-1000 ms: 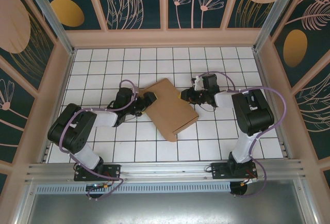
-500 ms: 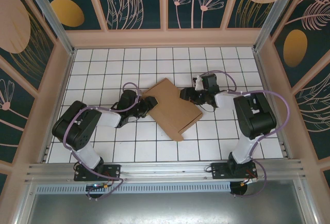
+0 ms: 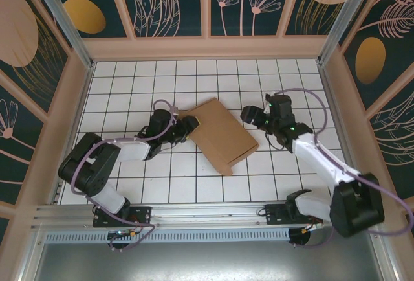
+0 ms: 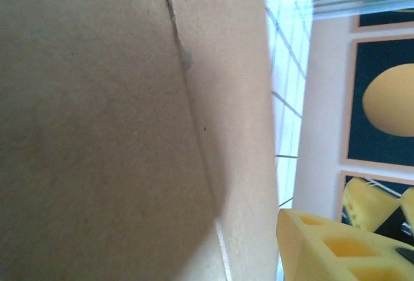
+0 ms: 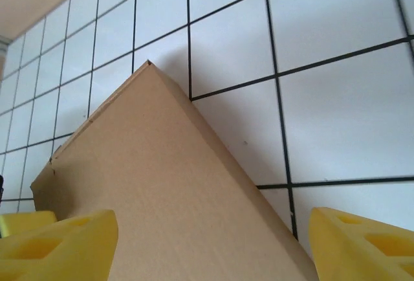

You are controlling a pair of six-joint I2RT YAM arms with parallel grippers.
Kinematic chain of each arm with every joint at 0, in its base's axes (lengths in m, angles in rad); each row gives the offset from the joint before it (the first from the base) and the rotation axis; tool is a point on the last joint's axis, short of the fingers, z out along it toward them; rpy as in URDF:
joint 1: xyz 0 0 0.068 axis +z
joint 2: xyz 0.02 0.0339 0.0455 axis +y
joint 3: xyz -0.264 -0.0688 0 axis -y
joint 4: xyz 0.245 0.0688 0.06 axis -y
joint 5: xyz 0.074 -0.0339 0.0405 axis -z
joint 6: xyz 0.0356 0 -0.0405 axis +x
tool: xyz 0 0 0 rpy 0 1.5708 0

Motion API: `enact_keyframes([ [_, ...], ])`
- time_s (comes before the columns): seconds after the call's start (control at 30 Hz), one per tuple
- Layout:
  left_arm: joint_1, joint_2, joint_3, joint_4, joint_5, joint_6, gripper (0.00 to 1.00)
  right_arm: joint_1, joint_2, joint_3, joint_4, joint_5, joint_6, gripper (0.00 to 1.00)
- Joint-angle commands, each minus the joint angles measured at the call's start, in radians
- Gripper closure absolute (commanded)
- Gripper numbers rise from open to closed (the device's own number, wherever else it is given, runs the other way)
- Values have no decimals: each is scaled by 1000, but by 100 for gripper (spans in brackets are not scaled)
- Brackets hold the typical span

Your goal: Fold the paper box

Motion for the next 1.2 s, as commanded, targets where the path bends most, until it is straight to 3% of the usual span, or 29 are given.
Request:
enact_keyframes([
  [0.0, -1, -61, 38, -37, -39, -20, 43, -17, -122, -87, -97, 24, 149, 20],
  [0.17, -2, -56, 42, -43, -49, -25, 43, -27, -265, -222, -61, -101, 348, 16],
  [0.37, -2, -9, -32, 56, -40, -90, 46, 8, -331, -460, 167, -221, 630, 18],
  [0.77, -2, -51, -39, 69, -47, -171, 50, 116, -239, -656, 616, -214, 854, 17],
  [1.17, -4, -117, -35, 47, -58, -215, 52, 182, -104, -668, 837, -138, 963, 17],
])
